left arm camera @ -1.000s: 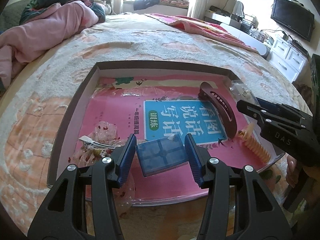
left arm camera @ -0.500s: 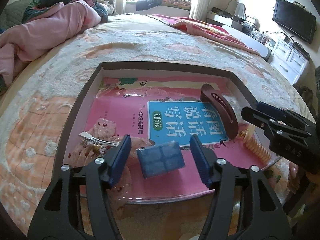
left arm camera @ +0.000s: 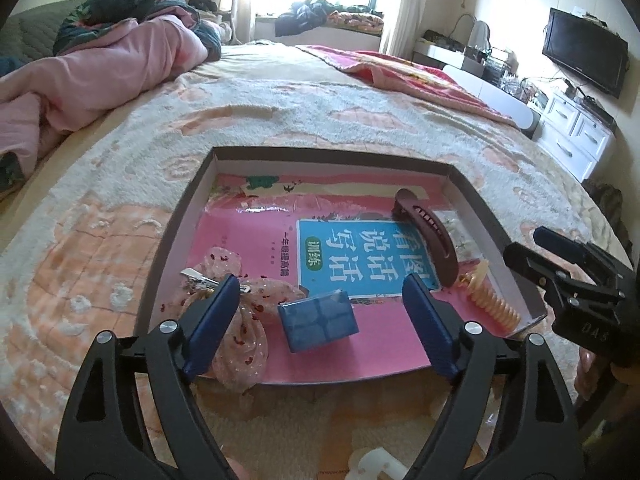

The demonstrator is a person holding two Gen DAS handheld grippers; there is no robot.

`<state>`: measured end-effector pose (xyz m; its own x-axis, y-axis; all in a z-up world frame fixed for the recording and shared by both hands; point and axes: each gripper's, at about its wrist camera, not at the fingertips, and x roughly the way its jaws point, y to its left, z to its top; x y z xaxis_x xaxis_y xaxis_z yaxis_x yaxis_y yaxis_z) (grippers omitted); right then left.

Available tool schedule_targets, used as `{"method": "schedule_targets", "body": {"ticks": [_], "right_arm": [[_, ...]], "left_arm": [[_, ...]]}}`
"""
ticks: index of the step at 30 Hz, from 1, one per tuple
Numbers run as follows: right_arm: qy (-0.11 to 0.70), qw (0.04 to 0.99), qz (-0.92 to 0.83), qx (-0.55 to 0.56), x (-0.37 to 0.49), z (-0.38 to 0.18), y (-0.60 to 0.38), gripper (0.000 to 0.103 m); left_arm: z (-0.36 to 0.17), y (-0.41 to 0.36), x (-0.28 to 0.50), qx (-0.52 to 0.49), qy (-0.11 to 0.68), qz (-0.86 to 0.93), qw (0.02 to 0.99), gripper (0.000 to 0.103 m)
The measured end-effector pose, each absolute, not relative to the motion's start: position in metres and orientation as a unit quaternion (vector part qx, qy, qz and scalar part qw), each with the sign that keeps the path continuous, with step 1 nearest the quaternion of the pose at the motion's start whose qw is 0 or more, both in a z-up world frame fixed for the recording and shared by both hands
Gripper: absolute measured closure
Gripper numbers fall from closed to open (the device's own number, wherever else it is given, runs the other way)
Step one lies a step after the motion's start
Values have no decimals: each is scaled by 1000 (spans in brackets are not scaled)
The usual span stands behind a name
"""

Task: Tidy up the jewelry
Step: 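Open both tools to release the blue box and earring bag in the tray, then move both tools back out of the tray toward the remaining items on the bed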

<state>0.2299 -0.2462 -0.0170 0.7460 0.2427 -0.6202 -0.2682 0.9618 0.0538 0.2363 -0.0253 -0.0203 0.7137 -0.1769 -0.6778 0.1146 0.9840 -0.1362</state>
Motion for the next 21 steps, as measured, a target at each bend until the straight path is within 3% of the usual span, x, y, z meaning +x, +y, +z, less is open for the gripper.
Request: {"method": "schedule_targets", "body": {"ticks": [2, 9, 21], "right_arm": [[327, 935, 136, -18, 227, -14, -247, 28], [319, 938, 135, -14, 212, -8, -252, 25], [305, 942, 143, -6, 185, 5, -258, 19]], "left_arm": [[-17, -25, 233, -44, 366, -79, 926, 21], [-9, -23, 222, -45, 355, -78, 930, 13], [3, -9, 200, -62, 338, -67, 937, 12]]}}
